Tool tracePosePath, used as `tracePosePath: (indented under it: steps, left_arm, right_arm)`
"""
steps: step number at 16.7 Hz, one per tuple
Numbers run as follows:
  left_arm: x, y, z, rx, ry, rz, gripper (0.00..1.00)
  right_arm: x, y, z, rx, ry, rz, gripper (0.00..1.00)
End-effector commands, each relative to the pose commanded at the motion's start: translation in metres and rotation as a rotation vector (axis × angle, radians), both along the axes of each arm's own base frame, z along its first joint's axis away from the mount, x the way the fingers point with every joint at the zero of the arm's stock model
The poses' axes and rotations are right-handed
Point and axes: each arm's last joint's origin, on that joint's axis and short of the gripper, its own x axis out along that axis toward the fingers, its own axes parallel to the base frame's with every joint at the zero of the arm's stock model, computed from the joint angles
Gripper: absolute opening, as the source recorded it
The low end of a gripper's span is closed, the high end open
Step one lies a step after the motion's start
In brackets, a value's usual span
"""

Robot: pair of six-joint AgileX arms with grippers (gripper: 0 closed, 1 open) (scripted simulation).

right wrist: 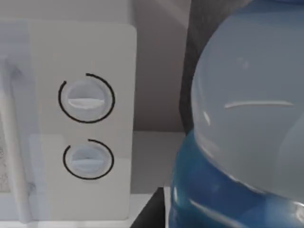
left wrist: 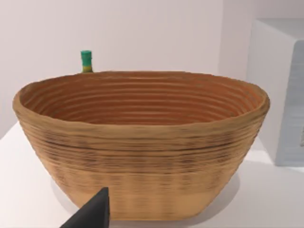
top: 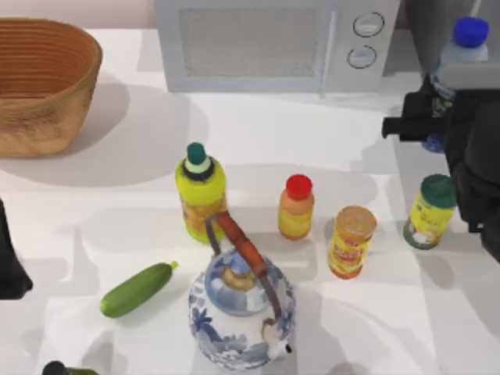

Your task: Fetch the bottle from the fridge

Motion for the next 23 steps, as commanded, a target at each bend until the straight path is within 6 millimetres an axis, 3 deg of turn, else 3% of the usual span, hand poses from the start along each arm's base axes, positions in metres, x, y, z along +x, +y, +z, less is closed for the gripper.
tracePosePath:
  steps: [3,7,14,19,23]
  left_arm:
    - [0.000,0.000,0.000,0.000,0.000,0.000,1.00]
    - [0.000,0.000,0.000,0.000,0.000,0.000,1.00]
    - [0.000,0.000,0.000,0.000,0.000,0.000,1.00]
    - [0.000,0.000,0.000,0.000,0.000,0.000,1.00]
    - [0.000,0.000,0.000,0.000,0.000,0.000,1.00]
  right_arm:
    - [0.009,0.036,-0.027,0.005,-0.024,0.035,0.00]
    - [0.010,0.067,-0.036,0.039,-0.092,0.070,0.00]
    - [0.011,0.069,-0.035,0.045,-0.103,0.073,0.00]
    - [0.044,0.073,-0.015,0.085,-0.249,0.140,0.00]
    - [0.063,0.078,-0.050,0.074,-0.169,0.123,0.00]
